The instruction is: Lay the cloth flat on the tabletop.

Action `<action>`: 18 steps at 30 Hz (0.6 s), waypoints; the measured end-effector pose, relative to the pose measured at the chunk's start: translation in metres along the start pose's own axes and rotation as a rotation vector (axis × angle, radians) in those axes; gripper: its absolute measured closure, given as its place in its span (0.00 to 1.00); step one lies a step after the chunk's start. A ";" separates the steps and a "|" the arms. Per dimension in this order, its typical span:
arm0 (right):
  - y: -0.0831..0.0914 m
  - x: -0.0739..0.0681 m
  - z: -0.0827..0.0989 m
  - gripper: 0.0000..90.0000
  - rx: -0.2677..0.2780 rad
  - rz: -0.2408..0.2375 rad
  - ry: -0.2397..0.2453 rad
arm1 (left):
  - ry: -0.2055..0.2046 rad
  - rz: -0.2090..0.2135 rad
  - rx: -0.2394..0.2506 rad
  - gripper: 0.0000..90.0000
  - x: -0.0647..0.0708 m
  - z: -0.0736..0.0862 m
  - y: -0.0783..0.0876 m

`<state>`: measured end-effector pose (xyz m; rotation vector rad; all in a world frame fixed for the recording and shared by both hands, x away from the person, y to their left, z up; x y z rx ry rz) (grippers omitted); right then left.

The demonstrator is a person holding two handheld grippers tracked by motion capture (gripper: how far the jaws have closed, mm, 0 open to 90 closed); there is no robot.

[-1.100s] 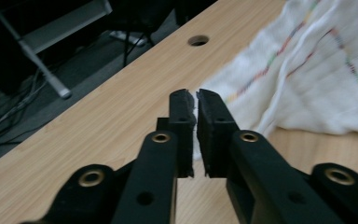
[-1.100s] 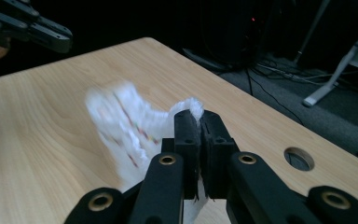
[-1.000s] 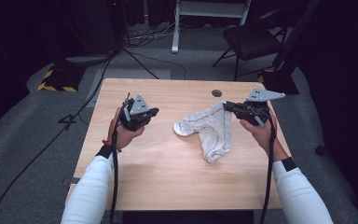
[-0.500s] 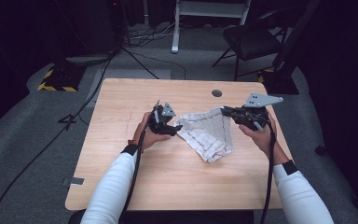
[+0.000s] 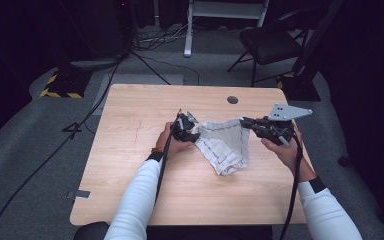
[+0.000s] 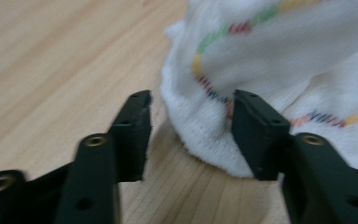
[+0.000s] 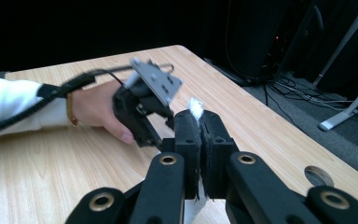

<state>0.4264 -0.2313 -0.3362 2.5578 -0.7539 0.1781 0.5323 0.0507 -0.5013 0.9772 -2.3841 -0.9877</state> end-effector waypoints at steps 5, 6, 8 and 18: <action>0.001 -0.001 0.001 0.97 0.000 0.001 0.001 | -0.017 0.039 0.004 0.92 0.001 -0.003 -0.003; 0.002 0.000 0.001 0.97 -0.001 0.003 0.001 | -0.014 0.029 0.003 0.93 0.002 -0.003 -0.003; 0.003 0.000 0.002 0.97 -0.001 0.009 -0.003 | -0.021 0.022 0.019 0.95 0.001 -0.004 0.000; 0.017 0.013 0.008 0.97 0.009 0.077 -0.033 | 0.002 -0.012 0.239 0.96 -0.015 -0.015 0.077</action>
Point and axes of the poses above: each handheld gripper's, and its own axes: y roughly backward along the jaws, z roughly out of its underside, x roughly to its right, the point moved 1 cm from there along -y, roughly forward along the jaws, and after that the axes turned 7 degrees about y, right-handed, at the moved point
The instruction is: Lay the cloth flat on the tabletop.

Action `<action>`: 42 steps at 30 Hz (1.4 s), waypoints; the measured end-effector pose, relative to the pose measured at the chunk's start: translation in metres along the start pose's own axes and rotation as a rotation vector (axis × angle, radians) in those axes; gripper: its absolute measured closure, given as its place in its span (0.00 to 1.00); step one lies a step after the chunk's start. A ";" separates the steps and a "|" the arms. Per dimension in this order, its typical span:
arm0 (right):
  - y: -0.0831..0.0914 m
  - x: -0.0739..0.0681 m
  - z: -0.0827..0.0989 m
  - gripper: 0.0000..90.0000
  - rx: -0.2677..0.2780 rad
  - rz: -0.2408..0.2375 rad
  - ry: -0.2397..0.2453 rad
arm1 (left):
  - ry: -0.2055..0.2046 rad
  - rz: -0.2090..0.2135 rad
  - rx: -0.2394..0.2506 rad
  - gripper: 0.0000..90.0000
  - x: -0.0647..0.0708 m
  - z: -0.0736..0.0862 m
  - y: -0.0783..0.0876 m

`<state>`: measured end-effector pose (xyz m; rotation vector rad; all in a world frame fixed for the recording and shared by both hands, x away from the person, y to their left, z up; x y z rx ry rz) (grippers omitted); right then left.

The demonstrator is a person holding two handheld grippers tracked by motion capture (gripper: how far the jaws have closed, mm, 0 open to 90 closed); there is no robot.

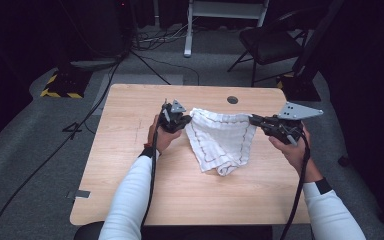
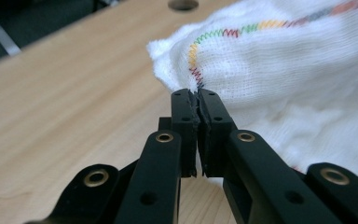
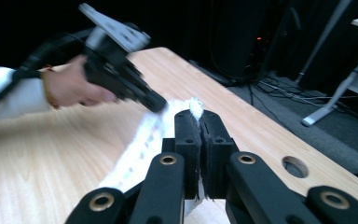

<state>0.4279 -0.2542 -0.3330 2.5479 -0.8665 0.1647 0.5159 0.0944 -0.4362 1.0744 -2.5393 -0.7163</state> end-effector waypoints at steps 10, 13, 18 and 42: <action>0.025 0.002 0.001 0.97 0.041 0.031 -0.037 | -0.140 0.018 0.143 0.96 0.029 -0.016 0.097; 0.039 -0.005 -0.004 0.97 0.067 0.031 -0.039 | -0.170 0.031 0.165 0.96 0.043 -0.015 0.122; 0.068 -0.023 -0.016 0.97 0.113 0.029 -0.026 | -0.210 0.043 0.192 0.96 0.067 -0.007 0.160; -0.101 0.064 0.061 0.96 -0.239 0.176 -0.184 | 0.007 -0.156 -0.044 0.95 -0.017 0.013 0.017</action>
Point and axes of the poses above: each handheld gripper's, and its own axes: y roughly backward along the jaws, z roughly out of its underside, x roughly to its right, the point moved 1 cm from there along -y, roughly forward along the jaws, and after that the axes turned 7 degrees about y, right-handed, at the moved point
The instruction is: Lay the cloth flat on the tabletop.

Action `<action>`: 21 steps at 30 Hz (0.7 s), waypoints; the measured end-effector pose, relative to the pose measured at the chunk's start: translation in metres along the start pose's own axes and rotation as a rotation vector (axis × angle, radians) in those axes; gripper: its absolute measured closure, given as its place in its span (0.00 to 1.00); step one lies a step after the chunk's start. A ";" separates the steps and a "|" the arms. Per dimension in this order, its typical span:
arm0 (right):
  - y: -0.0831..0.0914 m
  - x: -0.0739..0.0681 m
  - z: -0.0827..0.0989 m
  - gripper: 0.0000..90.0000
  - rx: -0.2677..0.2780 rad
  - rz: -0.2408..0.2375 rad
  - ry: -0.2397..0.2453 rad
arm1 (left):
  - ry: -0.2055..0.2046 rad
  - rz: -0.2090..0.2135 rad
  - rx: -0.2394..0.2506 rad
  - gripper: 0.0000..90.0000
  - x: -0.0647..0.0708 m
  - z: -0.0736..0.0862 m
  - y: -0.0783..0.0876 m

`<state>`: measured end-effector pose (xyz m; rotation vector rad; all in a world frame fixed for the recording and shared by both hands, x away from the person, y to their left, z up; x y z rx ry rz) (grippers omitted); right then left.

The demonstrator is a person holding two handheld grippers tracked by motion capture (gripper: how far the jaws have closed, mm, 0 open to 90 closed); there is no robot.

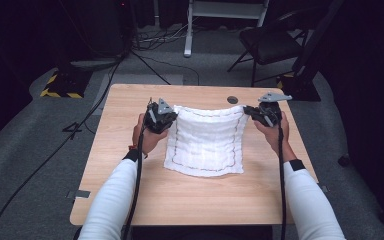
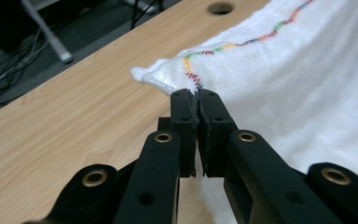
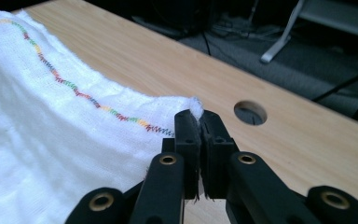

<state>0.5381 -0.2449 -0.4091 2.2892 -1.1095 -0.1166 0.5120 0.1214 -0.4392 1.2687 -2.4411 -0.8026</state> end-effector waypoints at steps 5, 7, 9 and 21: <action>-0.031 0.003 0.005 0.81 -0.093 0.094 -0.008 | 0.007 -0.058 -0.070 0.83 -0.002 0.009 -0.026; -0.031 0.004 0.008 0.76 -0.098 0.096 -0.010 | 0.019 -0.040 -0.081 0.76 -0.003 0.012 -0.025; -0.026 0.004 0.011 0.73 -0.090 0.066 -0.016 | -0.013 -0.010 -0.094 0.71 -0.001 0.017 -0.021; 0.034 -0.029 0.049 0.61 -0.042 -0.144 0.069 | -0.104 0.105 -0.147 0.35 0.018 0.052 0.027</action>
Point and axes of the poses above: each handheld gripper's, and its own axes: y roughly backward along the jaws, z roughly out of its underside, x roughly to its right, the point moved 1 cm from there along -y, roughly forward along the jaws, and after that the axes turned 7 degrees about y, right-handed, at the moved point
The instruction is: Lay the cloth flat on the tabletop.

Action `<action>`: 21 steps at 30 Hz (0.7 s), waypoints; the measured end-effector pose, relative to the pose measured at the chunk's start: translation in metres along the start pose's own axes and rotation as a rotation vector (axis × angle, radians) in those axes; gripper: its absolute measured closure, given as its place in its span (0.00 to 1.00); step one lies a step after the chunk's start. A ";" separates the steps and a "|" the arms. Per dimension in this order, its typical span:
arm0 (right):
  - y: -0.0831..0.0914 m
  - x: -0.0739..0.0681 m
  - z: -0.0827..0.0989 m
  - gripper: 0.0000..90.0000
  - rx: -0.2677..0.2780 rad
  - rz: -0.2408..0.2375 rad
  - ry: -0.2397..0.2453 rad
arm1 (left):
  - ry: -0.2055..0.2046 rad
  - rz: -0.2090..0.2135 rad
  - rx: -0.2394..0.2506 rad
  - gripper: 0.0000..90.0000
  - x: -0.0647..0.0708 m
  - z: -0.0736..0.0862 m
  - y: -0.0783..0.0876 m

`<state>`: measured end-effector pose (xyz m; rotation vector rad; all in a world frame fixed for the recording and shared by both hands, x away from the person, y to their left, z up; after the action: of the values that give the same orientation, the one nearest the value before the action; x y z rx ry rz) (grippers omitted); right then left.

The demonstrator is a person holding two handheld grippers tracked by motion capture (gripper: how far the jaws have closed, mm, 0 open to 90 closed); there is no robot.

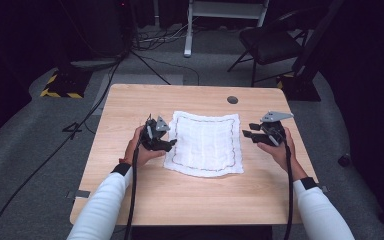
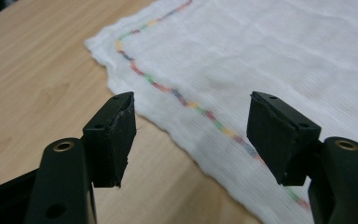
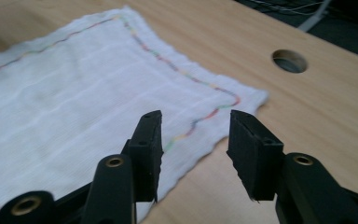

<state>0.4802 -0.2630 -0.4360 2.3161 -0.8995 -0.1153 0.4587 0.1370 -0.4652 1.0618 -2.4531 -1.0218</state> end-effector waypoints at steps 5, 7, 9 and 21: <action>0.008 -0.026 0.017 0.61 -0.040 -0.071 0.066 | -0.026 0.051 -0.041 0.34 0.018 0.018 0.006; 0.008 -0.038 0.022 0.61 -0.058 -0.106 0.088 | -0.037 0.060 -0.064 0.34 0.024 0.025 0.006; 0.007 -0.049 0.027 0.61 -0.075 -0.135 0.117 | -0.042 0.057 -0.087 0.34 0.028 0.031 0.006; -0.005 -0.070 0.056 0.71 -0.169 -0.214 0.135 | -0.026 0.148 -0.131 0.58 0.035 0.050 0.008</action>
<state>0.4133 -0.2455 -0.4931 2.2253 -0.5523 -0.1185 0.4054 0.1406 -0.4960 0.8175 -2.4062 -1.1365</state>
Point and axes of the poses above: each handheld gripper's, and its own axes: y roughly backward along the jaws, z roughly out of its underside, x roughly to its right, the point moved 1 cm from there along -y, roughly forward along the jaws, and after that the axes turned 7 degrees about y, right-handed, at the moved point
